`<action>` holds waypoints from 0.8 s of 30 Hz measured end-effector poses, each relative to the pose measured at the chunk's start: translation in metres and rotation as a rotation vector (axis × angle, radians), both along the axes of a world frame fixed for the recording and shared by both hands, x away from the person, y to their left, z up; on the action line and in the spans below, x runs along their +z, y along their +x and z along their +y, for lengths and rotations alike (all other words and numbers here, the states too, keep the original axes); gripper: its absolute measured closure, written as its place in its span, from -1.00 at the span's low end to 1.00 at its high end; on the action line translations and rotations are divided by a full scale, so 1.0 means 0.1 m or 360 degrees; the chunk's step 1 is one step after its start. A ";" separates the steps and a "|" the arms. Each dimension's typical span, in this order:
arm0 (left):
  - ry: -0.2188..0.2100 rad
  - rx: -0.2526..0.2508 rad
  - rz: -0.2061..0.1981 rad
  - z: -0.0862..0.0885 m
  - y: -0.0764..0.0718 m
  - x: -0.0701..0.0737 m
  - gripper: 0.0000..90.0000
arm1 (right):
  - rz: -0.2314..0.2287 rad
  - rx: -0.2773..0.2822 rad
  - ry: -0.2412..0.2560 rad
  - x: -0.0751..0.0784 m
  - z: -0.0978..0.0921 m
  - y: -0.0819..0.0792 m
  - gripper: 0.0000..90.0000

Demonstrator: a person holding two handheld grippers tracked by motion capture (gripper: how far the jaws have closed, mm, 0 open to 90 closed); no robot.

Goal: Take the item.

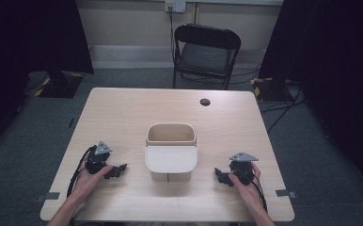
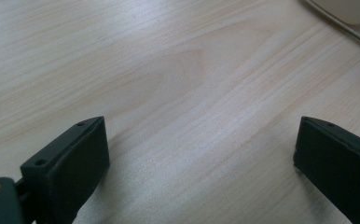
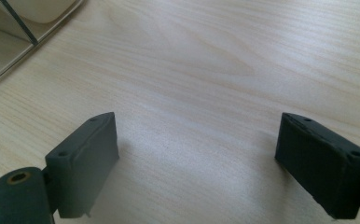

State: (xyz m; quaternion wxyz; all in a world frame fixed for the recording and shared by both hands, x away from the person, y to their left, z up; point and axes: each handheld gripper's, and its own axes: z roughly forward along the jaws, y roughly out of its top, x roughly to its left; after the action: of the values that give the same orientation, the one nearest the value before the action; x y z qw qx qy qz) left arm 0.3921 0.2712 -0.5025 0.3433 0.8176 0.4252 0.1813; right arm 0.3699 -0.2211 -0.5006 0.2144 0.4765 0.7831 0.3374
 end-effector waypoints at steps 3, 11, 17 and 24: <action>-0.0002 0.0002 0.0003 0.00 0.00 0.00 -0.94 | 0.0000 0.0000 0.0000 0.00 0.00 0.00 -0.73; -0.0004 -0.0009 -0.0013 0.01 -0.01 0.01 -0.87 | 0.0000 0.0000 0.0000 0.00 0.00 0.00 -0.73; -0.0007 0.0005 -0.0042 0.00 -0.03 0.05 -0.64 | 0.0000 0.0000 0.0000 0.00 0.00 0.00 -0.73; -0.0075 -0.0016 -0.0041 0.00 -0.05 0.10 -0.65 | 0.0000 0.0000 0.0000 0.00 0.00 0.00 -0.73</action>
State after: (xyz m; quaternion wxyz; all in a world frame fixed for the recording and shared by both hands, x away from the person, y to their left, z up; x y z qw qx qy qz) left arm 0.3867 0.2709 -0.4925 0.3688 0.8090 0.4209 0.1799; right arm 0.3699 -0.2211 -0.5006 0.2144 0.4765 0.7830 0.3374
